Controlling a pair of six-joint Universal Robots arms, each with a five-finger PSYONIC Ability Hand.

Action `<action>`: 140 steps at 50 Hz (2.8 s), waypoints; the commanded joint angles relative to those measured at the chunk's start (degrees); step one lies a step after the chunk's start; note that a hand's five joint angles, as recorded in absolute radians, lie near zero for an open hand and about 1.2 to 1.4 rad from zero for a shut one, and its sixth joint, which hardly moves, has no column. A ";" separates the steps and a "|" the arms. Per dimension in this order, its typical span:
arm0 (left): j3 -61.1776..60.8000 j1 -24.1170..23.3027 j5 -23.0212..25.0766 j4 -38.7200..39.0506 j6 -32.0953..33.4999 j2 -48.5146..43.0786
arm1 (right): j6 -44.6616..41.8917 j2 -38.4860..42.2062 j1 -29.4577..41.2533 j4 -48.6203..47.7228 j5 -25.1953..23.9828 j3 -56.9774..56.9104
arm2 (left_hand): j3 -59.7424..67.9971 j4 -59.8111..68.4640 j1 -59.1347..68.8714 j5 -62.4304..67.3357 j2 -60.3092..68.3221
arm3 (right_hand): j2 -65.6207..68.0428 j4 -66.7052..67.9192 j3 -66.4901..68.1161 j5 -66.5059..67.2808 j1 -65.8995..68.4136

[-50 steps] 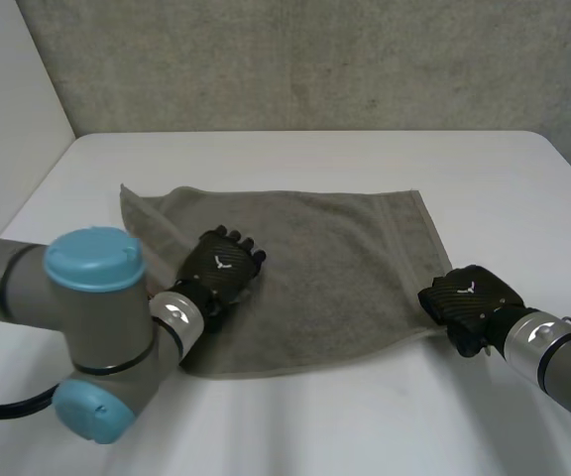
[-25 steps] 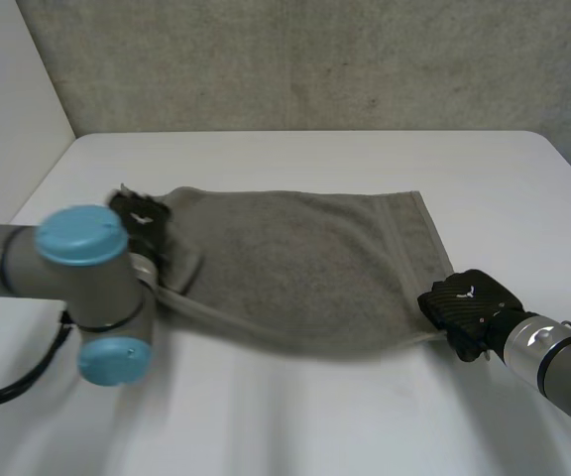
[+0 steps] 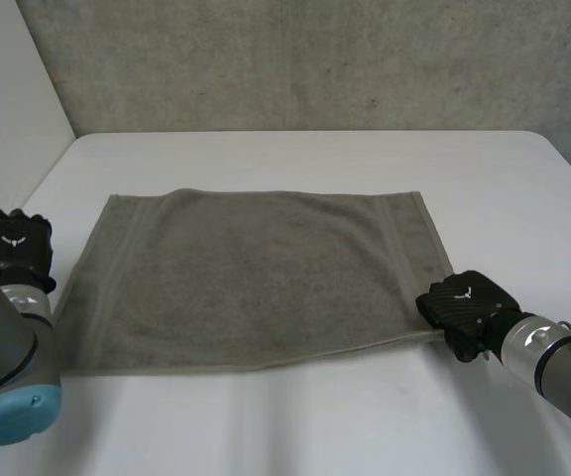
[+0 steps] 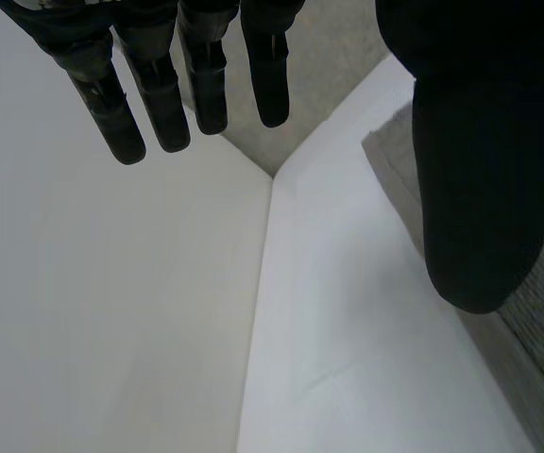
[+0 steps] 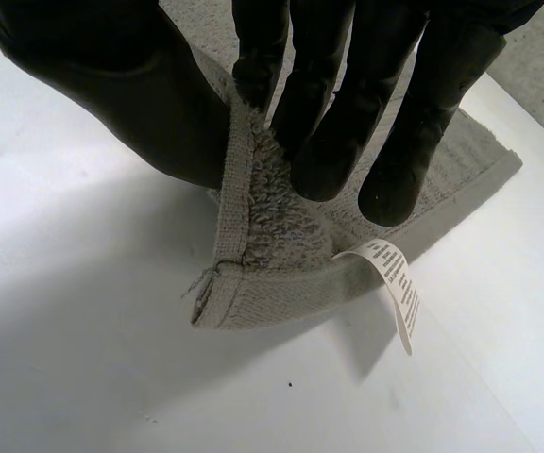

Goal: Fold the towel.

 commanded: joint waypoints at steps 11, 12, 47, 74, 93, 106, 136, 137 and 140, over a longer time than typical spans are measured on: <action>-1.09 -0.10 10.59 -7.19 -3.37 9.76 | 0.00 -0.03 -0.18 0.00 0.00 0.32 | 1.98 1.94 1.88 2.17 1.96 | 3.39 3.46 3.38 2.67 3.34; -1.17 -0.10 13.75 -9.82 -3.54 10.64 | 0.00 -0.03 -0.18 0.00 0.00 0.32 | 1.48 1.44 1.38 1.67 1.46 | 3.39 3.46 3.38 2.67 3.34; -6.89 11.41 34.53 -34.27 -3.10 15.31 | 0.00 -0.03 -0.18 0.00 -0.53 0.41 | 7.86 7.82 7.76 8.05 7.84 | 3.39 3.46 3.38 2.67 3.34; -5.92 12.38 34.88 -34.19 -2.14 5.29 | 0.00 0.06 -0.36 0.00 -1.14 0.41 | 9.04 9.00 8.94 9.23 9.02 | 3.39 3.46 3.38 2.67 3.34; -2.49 11.68 34.70 -28.48 -2.31 0.89 | 0.00 0.41 -0.36 0.00 -1.93 0.32 | 12.24 12.20 12.14 12.43 12.22 | 3.39 3.46 3.38 2.67 3.34; -2.14 11.41 34.70 -25.32 -2.58 -0.69 | 0.00 0.41 -0.36 0.00 -2.02 0.41 | 14.09 14.05 13.99 14.28 14.07 | 3.39 3.46 3.38 2.67 3.34; -2.14 11.41 34.62 -18.46 -3.02 -1.57 | 0.00 0.50 -0.27 0.00 -2.11 0.58 | 35.62 35.58 35.52 35.81 35.60 | 3.39 3.46 3.38 2.67 3.34; -2.14 11.41 34.62 -18.37 -3.02 -1.57 | 0.00 0.41 -0.27 0.00 -2.11 0.58 | 36.62 36.58 36.52 36.81 36.60 | 3.39 3.46 3.38 2.67 3.34; -2.06 11.41 34.62 -18.20 -3.10 -1.48 | 0.00 0.41 -0.27 0.00 -2.11 0.58 | 39.63 39.59 39.53 39.82 39.62 | 3.39 3.46 3.38 2.67 3.34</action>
